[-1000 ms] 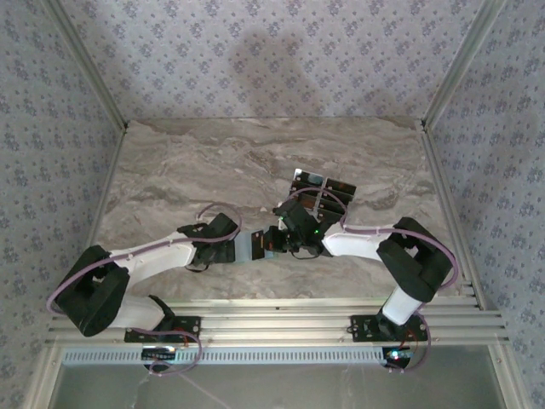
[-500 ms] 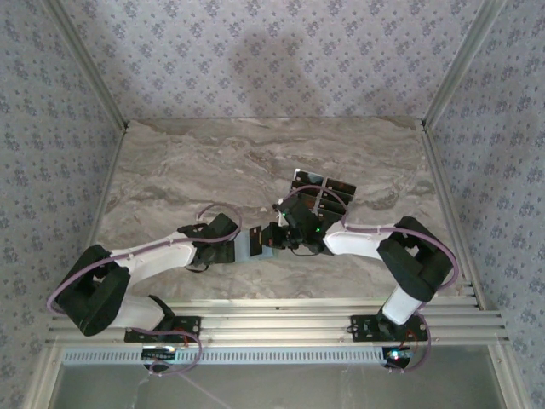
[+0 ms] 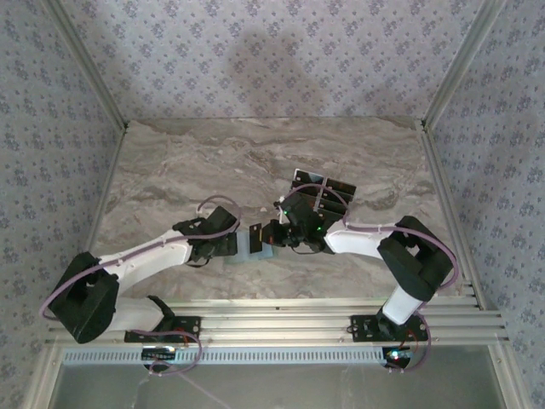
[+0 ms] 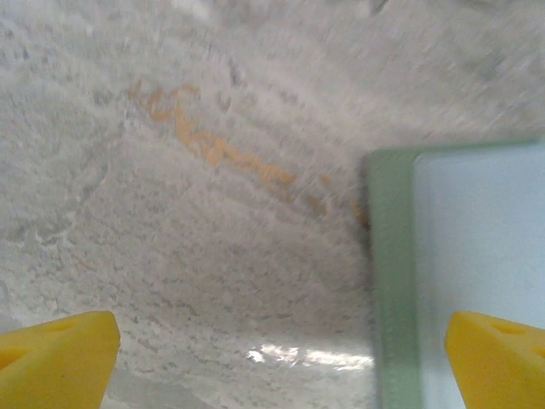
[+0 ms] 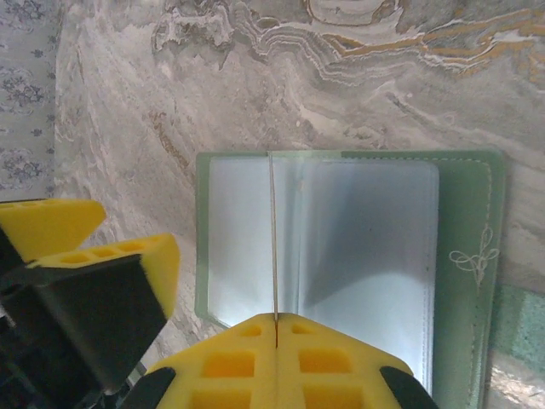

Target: Put the credit cards into the card holder

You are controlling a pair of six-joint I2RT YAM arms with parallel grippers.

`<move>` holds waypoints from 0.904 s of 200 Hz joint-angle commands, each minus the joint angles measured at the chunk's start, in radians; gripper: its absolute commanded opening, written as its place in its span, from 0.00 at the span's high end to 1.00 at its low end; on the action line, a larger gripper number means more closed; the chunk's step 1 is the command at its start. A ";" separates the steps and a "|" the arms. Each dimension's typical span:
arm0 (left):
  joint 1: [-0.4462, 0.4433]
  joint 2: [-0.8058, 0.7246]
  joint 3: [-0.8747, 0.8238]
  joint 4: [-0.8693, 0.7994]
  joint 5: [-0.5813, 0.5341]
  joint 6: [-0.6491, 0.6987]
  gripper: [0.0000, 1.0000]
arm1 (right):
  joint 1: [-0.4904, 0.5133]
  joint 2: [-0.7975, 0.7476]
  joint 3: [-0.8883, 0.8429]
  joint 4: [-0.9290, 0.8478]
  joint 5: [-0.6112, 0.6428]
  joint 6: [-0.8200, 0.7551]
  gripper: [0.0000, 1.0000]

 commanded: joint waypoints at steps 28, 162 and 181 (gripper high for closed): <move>-0.007 0.054 0.015 0.021 0.007 0.016 0.01 | -0.017 0.020 -0.028 0.046 -0.035 -0.001 1.00; -0.008 0.116 -0.058 -0.036 -0.017 -0.041 0.04 | -0.052 0.011 -0.072 0.109 -0.103 0.001 1.00; -0.008 0.106 -0.064 -0.036 -0.017 -0.041 0.04 | -0.052 0.011 -0.059 0.125 -0.131 -0.009 1.00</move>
